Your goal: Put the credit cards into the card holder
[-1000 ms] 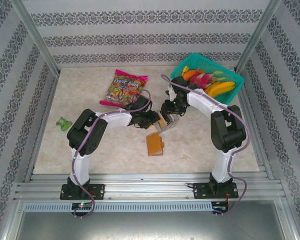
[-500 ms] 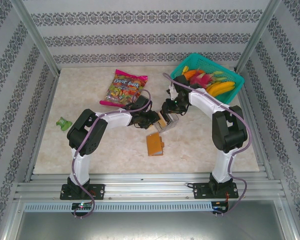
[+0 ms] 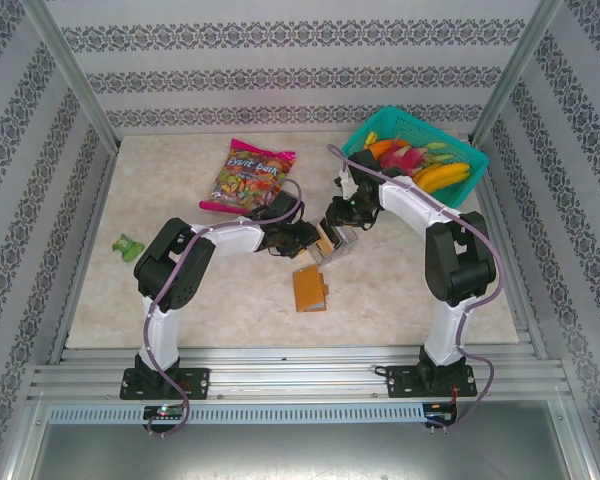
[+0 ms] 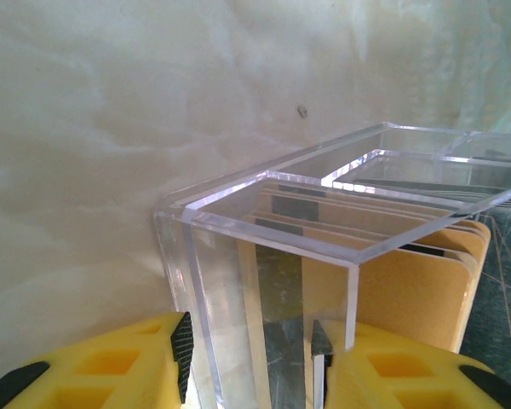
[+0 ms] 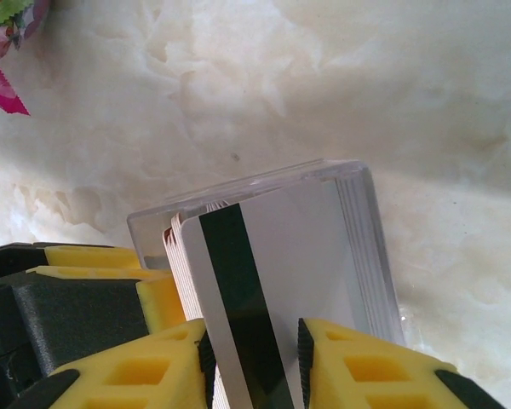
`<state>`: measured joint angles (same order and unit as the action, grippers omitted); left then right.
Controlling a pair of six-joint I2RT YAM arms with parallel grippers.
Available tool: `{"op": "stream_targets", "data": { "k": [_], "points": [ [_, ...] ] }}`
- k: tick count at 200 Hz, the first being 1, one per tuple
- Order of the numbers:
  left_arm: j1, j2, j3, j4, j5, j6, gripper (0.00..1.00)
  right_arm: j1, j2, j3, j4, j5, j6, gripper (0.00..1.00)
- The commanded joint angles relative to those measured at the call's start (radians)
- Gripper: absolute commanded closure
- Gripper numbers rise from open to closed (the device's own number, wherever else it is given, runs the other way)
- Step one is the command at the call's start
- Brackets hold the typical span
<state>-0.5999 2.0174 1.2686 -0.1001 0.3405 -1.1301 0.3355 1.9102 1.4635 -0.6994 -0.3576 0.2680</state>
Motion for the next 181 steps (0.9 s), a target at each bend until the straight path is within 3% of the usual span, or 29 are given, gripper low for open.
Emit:
{"op": "stream_targets", "data": {
  "k": [1, 108, 153, 181],
  "points": [
    [0.015, 0.039, 0.005, -0.049, -0.007, 0.02, 0.56, 0.003, -0.039, 0.02, -0.018, -0.036, 0.014, 0.69],
    [0.015, 0.043, 0.003, -0.043, 0.001, 0.019, 0.56, -0.012, -0.057, 0.012, -0.021, -0.04, 0.013, 0.76],
    [0.016, 0.041, 0.003, -0.043, 0.001, 0.021, 0.56, -0.016, -0.087, 0.027, -0.035, 0.066, -0.002, 0.81],
    [0.017, 0.041, 0.002, -0.04, 0.002, 0.02, 0.56, -0.023, -0.113, 0.04, -0.044, 0.151, -0.017, 0.9]
  ]
}}
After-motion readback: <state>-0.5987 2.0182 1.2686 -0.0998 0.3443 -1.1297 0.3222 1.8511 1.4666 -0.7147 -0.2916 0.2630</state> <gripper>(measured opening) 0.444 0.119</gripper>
